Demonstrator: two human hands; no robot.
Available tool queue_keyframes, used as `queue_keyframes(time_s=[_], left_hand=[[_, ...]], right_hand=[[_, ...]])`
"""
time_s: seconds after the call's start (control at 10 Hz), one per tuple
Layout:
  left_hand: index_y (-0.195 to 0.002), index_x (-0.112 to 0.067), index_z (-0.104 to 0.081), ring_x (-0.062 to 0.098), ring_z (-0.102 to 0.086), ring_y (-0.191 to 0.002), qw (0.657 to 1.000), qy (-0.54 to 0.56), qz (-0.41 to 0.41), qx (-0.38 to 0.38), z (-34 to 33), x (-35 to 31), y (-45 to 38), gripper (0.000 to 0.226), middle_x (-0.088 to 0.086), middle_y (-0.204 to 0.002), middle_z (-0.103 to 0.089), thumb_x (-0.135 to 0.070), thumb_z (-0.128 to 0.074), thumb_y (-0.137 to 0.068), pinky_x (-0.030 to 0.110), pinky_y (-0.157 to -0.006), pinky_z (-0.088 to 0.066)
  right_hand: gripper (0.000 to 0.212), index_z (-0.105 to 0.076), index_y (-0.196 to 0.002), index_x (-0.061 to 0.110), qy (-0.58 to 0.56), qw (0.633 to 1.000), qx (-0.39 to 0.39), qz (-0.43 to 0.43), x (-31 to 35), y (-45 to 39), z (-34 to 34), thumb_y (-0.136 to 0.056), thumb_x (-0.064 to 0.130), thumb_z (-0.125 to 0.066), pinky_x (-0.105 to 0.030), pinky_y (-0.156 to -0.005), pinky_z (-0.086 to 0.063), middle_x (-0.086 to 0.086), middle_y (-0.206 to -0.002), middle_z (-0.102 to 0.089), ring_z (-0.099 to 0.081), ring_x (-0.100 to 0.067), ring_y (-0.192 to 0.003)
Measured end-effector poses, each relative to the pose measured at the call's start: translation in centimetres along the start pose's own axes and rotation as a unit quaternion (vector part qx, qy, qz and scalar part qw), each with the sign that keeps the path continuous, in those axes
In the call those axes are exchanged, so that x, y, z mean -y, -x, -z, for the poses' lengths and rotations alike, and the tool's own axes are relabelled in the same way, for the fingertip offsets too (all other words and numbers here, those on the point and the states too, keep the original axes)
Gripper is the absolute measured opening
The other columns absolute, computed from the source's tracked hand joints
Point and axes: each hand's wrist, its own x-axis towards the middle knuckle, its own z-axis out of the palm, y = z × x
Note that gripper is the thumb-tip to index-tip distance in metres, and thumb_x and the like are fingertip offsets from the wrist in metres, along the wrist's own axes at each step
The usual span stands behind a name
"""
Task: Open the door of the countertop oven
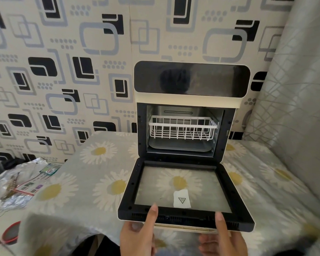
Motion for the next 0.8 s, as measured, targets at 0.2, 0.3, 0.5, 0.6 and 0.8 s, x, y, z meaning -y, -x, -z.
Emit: queue_keyframes(time_s=[0.2, 0.3, 0.5, 0.6, 0.8], left_hand=[[-0.113, -0.015, -0.051, 0.036, -0.071, -0.074, 0.991, 0.109, -0.051, -0.067, -0.7, -0.3, -0.1, 0.072, 0.028, -0.100, -0.076, 0.000, -0.097, -0.061, 0.059, -0.090, -0.057], [-0.113, -0.030, -0.044, 0.027, -0.070, -0.065, 0.984, 0.091, -0.113, -0.101, -0.5, 0.2, -0.5, 0.090, 0.019, -0.089, -0.074, -0.004, -0.102, -0.050, 0.026, -0.066, -0.063], [-0.100, -0.053, -0.049, 0.021, -0.073, -0.074, 0.971, 0.028, -0.226, -0.074, 0.7, 0.4, -1.2, 0.084, 0.007, -0.089, -0.070, -0.026, -0.102, -0.041, 0.027, -0.072, -0.057], [-0.096, -0.053, -0.051, 0.017, -0.068, -0.080, 0.958, -0.022, -0.278, -0.072, 1.3, 0.3, -2.1, 0.079, 0.006, -0.100, -0.061, -0.010, -0.102, -0.054, 0.026, -0.078, -0.053], [-0.094, -0.033, -0.058, 0.022, -0.048, -0.088, 0.836, -0.153, -0.517, -0.102, 1.9, -2.2, -2.4, 0.042, -0.008, -0.110, -0.045, -0.046, -0.076, -0.058, 0.009, -0.072, -0.039]], right_hand=[[0.041, -0.055, -0.123, 0.019, -0.062, 0.986, -0.044, 0.147, -1.9, 0.7, -0.3, -0.085, 0.020, -0.071, -0.020, -0.026, -0.041, -0.027, -0.064, -0.063, -0.049, -0.021, -0.025], [0.051, -0.053, -0.124, 0.010, -0.066, 0.983, -0.058, 0.163, -1.6, 0.5, 0.3, -0.079, 0.009, -0.077, -0.014, -0.029, -0.042, -0.025, -0.077, -0.064, -0.055, -0.023, -0.041], [0.052, -0.049, -0.110, 0.000, -0.023, 0.975, -0.109, 0.193, -0.6, 0.2, 1.8, -0.072, 0.008, -0.083, -0.003, -0.036, -0.036, -0.017, -0.049, -0.063, -0.052, -0.015, -0.032], [0.051, -0.048, -0.105, 0.012, -0.012, 0.955, -0.163, 0.247, -0.6, -0.9, 2.3, -0.069, 0.010, -0.085, -0.001, -0.040, -0.038, -0.019, -0.062, -0.063, -0.053, -0.011, -0.036], [0.050, -0.046, -0.095, 0.023, 0.092, 0.891, -0.164, 0.413, 0.7, -2.4, 4.0, -0.067, 0.038, -0.085, -0.012, -0.044, -0.030, -0.007, -0.062, -0.052, -0.038, -0.009, -0.038]])
